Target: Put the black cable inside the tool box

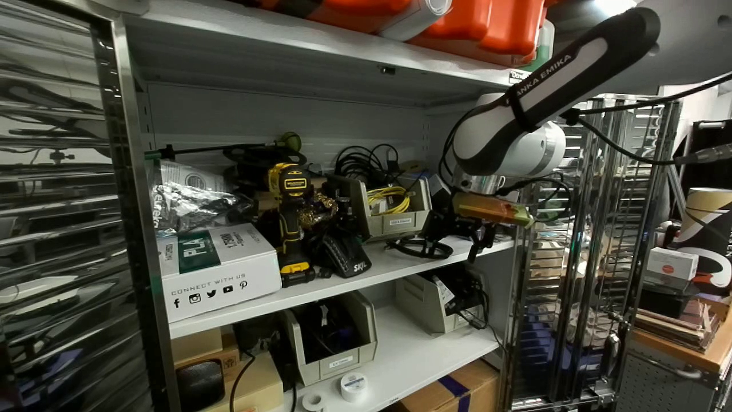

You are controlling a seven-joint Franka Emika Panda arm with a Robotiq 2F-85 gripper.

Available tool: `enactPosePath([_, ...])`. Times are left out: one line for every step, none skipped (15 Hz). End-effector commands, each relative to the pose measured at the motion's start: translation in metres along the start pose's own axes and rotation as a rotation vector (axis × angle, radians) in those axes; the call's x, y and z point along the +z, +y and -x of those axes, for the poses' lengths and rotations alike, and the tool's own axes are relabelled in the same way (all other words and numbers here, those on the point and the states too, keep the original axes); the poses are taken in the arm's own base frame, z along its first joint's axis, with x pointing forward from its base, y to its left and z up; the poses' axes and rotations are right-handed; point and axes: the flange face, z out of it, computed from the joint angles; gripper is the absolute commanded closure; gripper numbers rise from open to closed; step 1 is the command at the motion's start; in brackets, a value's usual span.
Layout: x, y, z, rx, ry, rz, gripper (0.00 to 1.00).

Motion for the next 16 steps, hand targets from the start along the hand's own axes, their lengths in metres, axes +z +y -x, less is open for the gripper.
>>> enactPosePath([-0.007, -0.007, -0.012, 0.037, 0.032, 0.008, 0.00])
enactPosePath([-0.009, -0.006, -0.011, 0.046, 0.032, 0.008, 0.00])
enactPosePath([-0.012, -0.006, -0.010, 0.050, 0.036, 0.005, 0.00])
enactPosePath([-0.015, -0.007, -0.009, 0.050, 0.039, -0.005, 0.00])
enactPosePath([-0.019, -0.007, -0.007, 0.048, 0.033, -0.020, 0.00])
enactPosePath([-0.023, -0.007, -0.006, 0.053, 0.040, -0.025, 0.00])
enactPosePath([-0.026, -0.007, -0.005, 0.055, 0.040, -0.028, 0.00])
enactPosePath([-0.029, -0.006, -0.003, 0.064, 0.037, -0.025, 0.00])
enactPosePath([-0.031, -0.005, -0.003, 0.070, 0.035, -0.022, 0.00])
enactPosePath([-0.033, -0.003, -0.003, 0.084, 0.038, -0.021, 0.00])
enactPosePath([-0.034, -0.002, -0.004, 0.094, 0.041, -0.025, 0.00])
enactPosePath([-0.034, 0.000, -0.006, 0.108, 0.045, -0.031, 0.00])
enactPosePath([-0.033, 0.001, -0.008, 0.125, 0.051, -0.029, 0.00])
enactPosePath([-0.031, 0.003, -0.011, 0.143, 0.052, -0.025, 0.00])
enactPosePath([-0.028, 0.005, -0.014, 0.164, 0.056, -0.020, 0.00])
enactPosePath([-0.024, 0.007, -0.017, 0.183, 0.056, -0.012, 0.00])
